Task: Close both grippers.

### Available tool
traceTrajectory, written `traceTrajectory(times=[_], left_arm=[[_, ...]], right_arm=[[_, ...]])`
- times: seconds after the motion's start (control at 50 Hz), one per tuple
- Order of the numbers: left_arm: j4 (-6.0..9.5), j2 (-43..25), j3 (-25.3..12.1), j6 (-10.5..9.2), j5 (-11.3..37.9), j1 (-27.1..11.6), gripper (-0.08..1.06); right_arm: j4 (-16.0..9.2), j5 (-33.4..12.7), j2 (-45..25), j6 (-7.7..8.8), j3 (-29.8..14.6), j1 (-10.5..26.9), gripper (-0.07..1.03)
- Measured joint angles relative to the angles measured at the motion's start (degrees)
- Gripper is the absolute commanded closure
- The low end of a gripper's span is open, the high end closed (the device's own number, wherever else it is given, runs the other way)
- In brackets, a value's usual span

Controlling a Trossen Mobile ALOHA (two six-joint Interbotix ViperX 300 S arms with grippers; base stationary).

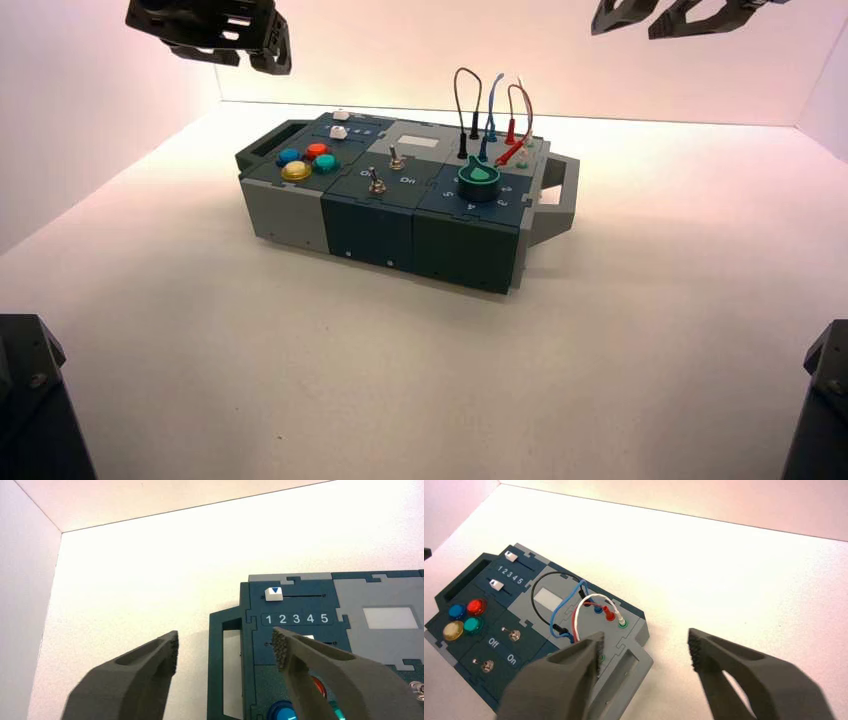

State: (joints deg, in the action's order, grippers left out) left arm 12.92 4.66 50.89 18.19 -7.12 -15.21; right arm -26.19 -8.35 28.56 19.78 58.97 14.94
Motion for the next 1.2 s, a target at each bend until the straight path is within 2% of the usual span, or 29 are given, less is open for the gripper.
traceTrajectory(times=[0.04,0.08,0.12,0.2,0.28,0.34,0.4,0.48,0.98,1.2], left_arm=[[0.09,0.1,0.0,0.0,0.1,0.1,0.22],[0.0,0.0,0.0,0.0,0.2,0.1,0.25],[0.0,0.1,0.0,0.0,0.4,0.0,0.34],[0.0,0.4,0.0,0.0,0.8,0.0,0.44],[0.0,0.8,0.0,0.0,1.1,0.0,0.56],[0.0,1.0,0.0,0.0,1.4,0.0,0.69],[0.0,1.2,0.0,0.0,1.6,0.0,0.89],[0.0,1.4,0.0,0.0,2.0,0.0,1.01],[0.0,1.9,0.0,0.0,2.5,0.0,1.01],[0.0,2.2,0.0,0.0,2.5,0.0,1.01]], right_arm=[[0.0,-0.2,-0.1,0.0,-0.1,0.0,0.41],[0.0,-0.3,0.0,0.0,0.0,0.0,0.48],[0.0,-0.5,0.0,0.0,-0.1,0.0,0.65],[0.0,-1.6,0.0,0.0,0.0,0.0,0.84],[0.0,-2.5,0.2,0.0,0.0,0.0,0.87],[0.0,-2.7,0.6,0.0,0.0,0.0,0.87],[0.0,-2.9,1.1,0.0,0.0,0.0,0.9],[0.1,-2.9,2.0,0.0,0.0,0.0,0.97],[0.3,-2.2,10.1,0.09,2.4,0.0,0.99],[0.4,-2.1,10.0,0.09,2.5,0.0,0.99]])
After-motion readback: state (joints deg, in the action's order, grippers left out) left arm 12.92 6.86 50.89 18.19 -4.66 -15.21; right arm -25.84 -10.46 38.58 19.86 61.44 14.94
